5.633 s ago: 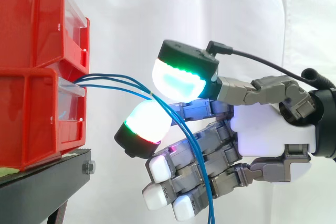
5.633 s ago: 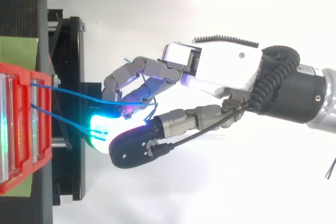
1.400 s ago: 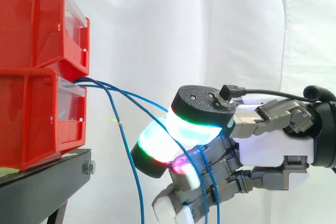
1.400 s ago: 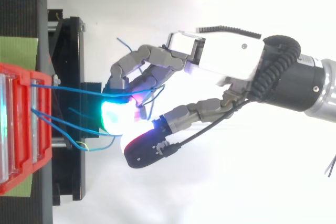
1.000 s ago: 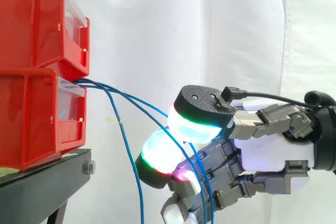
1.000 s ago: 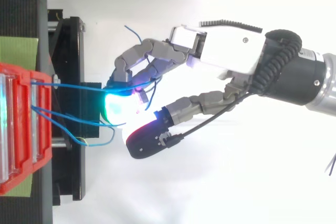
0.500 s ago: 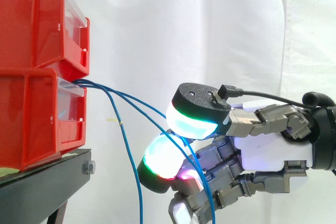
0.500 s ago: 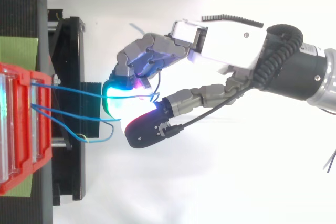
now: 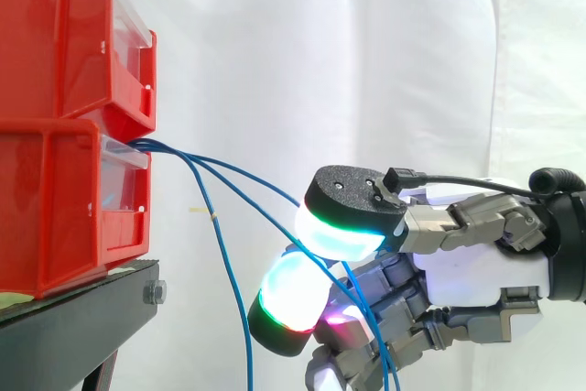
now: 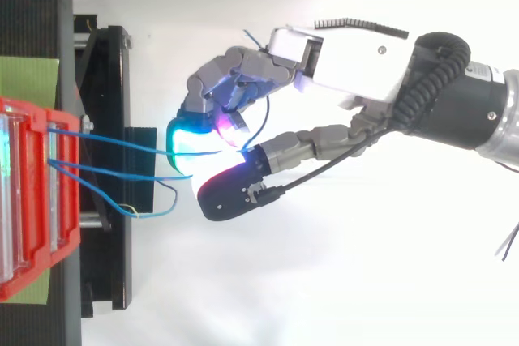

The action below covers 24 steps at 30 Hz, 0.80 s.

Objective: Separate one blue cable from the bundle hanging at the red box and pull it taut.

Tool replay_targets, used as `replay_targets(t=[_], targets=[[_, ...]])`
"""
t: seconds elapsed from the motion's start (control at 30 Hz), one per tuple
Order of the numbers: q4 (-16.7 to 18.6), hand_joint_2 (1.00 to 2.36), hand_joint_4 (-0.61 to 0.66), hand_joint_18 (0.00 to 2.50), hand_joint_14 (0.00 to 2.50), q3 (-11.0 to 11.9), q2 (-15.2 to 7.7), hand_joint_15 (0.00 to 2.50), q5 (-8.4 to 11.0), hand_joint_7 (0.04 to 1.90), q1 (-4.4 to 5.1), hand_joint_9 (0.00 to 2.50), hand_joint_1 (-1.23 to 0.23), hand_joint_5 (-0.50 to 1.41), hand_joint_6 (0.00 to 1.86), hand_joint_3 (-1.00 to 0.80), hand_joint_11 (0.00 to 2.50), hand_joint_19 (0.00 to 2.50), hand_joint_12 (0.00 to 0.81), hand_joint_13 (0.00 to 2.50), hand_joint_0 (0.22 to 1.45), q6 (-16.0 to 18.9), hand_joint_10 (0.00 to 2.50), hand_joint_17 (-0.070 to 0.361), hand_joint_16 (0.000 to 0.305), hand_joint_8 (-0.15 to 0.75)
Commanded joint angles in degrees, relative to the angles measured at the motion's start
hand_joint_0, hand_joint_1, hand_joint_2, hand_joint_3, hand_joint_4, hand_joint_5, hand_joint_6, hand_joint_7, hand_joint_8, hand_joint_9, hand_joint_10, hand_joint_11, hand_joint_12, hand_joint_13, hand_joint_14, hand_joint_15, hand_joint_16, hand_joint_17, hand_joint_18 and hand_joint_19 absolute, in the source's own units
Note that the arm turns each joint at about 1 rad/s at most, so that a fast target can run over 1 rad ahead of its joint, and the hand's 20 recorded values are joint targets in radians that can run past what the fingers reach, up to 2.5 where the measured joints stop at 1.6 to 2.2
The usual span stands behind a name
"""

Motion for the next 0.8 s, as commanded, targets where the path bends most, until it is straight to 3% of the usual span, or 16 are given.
replay_targets(t=[0.0, 0.27, 0.43, 0.63, 0.77], targets=[[-0.2, 1.00, 0.13, 0.58, 0.02, 0.0, 0.0, 0.91, -0.03, 0.84, 0.01, 0.29, -0.61, -0.25, 0.92, -0.50, 1.17, 0.51, 0.367, 0.82, 0.51, 0.0, 1.08, 0.113, 0.050, 0.327], [-0.6, 1.00, 0.13, 0.59, 0.02, 0.1, 0.1, 0.92, -1.18, 0.83, 0.27, 0.33, -0.57, -0.25, 0.92, -0.50, 1.18, 0.51, 0.368, 0.83, 0.52, 0.3, 1.03, 0.112, 0.050, 0.331], [-1.4, 1.00, 0.14, 0.60, 0.02, 0.1, 1.4, 0.92, -1.09, 0.84, 0.36, 0.38, -0.49, -0.25, 0.92, -0.50, 1.21, 0.52, 0.370, 0.85, 0.53, 0.1, 0.99, 0.111, 0.049, 0.325], [-5.5, 1.00, 0.14, 0.61, 0.02, 0.0, 3.3, 0.92, -1.09, 0.84, 0.36, 0.40, -0.46, -0.25, 0.92, -0.50, 1.22, 0.53, 0.366, 0.85, 0.54, 0.3, 0.95, 0.111, 0.049, 0.320], [-6.5, 1.00, 0.14, 0.61, 0.02, 0.0, 4.0, 0.92, -1.00, 0.85, 0.36, 0.40, -0.46, -0.25, 0.92, -0.50, 1.22, 0.53, 0.364, 0.86, 0.54, 0.3, 0.95, 0.111, 0.049, 0.320]])
